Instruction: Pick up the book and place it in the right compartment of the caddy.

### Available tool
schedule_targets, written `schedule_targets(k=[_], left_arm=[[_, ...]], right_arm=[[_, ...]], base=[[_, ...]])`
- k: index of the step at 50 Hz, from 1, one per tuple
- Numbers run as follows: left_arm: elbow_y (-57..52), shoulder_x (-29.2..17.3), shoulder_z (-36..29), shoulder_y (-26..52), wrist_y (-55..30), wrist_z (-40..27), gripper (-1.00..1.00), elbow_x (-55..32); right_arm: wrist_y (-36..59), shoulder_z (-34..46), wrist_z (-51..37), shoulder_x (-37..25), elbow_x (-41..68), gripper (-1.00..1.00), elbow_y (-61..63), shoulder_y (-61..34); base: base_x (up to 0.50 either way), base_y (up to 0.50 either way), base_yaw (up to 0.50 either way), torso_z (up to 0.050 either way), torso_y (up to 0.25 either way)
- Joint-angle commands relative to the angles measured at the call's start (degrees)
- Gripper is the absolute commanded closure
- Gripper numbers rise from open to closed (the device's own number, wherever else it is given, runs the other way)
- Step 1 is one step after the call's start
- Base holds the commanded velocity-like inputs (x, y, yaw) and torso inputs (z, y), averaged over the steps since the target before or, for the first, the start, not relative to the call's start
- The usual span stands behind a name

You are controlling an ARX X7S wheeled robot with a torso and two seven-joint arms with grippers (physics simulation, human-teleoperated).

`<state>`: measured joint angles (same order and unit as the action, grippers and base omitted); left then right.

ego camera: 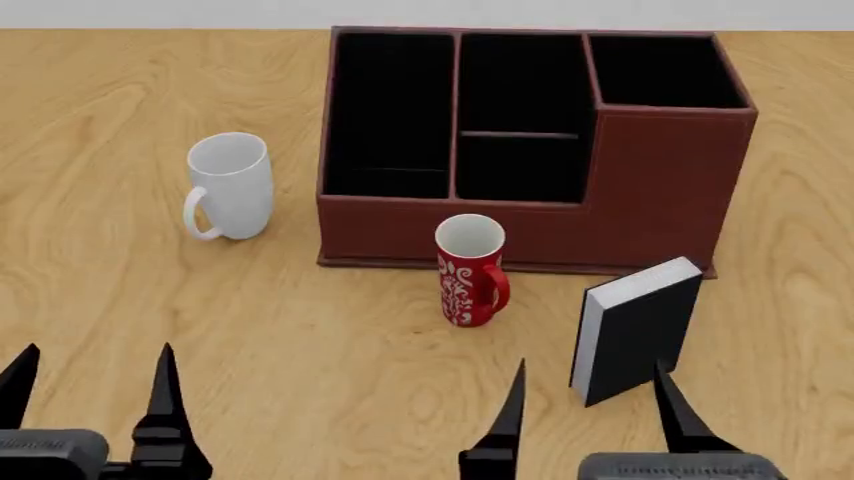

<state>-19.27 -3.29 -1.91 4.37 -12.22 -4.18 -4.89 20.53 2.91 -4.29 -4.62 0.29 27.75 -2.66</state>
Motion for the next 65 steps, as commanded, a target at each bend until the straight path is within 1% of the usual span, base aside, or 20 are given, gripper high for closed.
schedule_targets(k=[1, 2, 3, 5, 14, 23, 35, 65], left_arm=[[-9.1, -1.3, 0.0, 2.8, -6.2, -1.5, -1.00, -3.1], [-9.1, -2.0, -0.5, 2.7, -7.1, -0.8, -1.00, -3.3], [-8.7, -2.6, -1.5, 2.3, -5.3, -1.0, -1.00, -1.5], [-7.6, -2.6, -0.6, 2.3, -5.0, -1.3, -1.00, -2.3], [-7.7, -3.5, -1.1, 2.7, -5.9, -1.6, -1.00, -3.3], [-7.8, -4.0, -1.5, 2.9, -7.4, -1.5, -1.00, -5.1], [-6.6, -4.7, -2.4, 3.0, -6.8, -1.6, -1.00, -5.7], [-6.0, -6.0, -3.7, 3.0, -5.8, -2.9, -1.00, -6.5]], right_arm=[[6.8, 1.0, -2.0, -1.9, -0.8, -1.00, 7.3, -2.4], [6.3, 0.6, -1.8, -1.7, 0.1, -1.00, 6.8, -2.4], [6.4, 0.7, -1.8, -1.7, 0.3, -1.00, 6.4, -2.6], [4.3, 0.1, -1.2, -1.2, 2.4, -1.00, 5.4, -2.5], [6.4, 1.5, -2.9, -1.9, 1.2, -1.00, 6.1, -3.1], [6.4, 0.7, -3.3, -2.5, 2.7, -1.00, 7.0, -2.6], [7.8, 1.7, -3.9, -3.6, 2.7, -1.00, 8.4, -2.7], [6.6, 1.6, -4.2, -5.2, 5.4, -1.00, 10.6, -1.9]], base=[[0.00, 0.00, 0.00, 0.000, 0.000], [0.00, 0.00, 0.00, 0.000, 0.000], [0.00, 0.00, 0.00, 0.000, 0.000], [-0.10, 0.00, -0.47, 0.000, 0.000], [-0.11, 0.00, -0.50, 0.000, 0.000], [-0.12, 0.01, -0.50, 0.000, 0.000], [-0.14, 0.02, -0.50, 0.000, 0.000], [-0.04, 0.01, -0.50, 0.000, 0.000]])
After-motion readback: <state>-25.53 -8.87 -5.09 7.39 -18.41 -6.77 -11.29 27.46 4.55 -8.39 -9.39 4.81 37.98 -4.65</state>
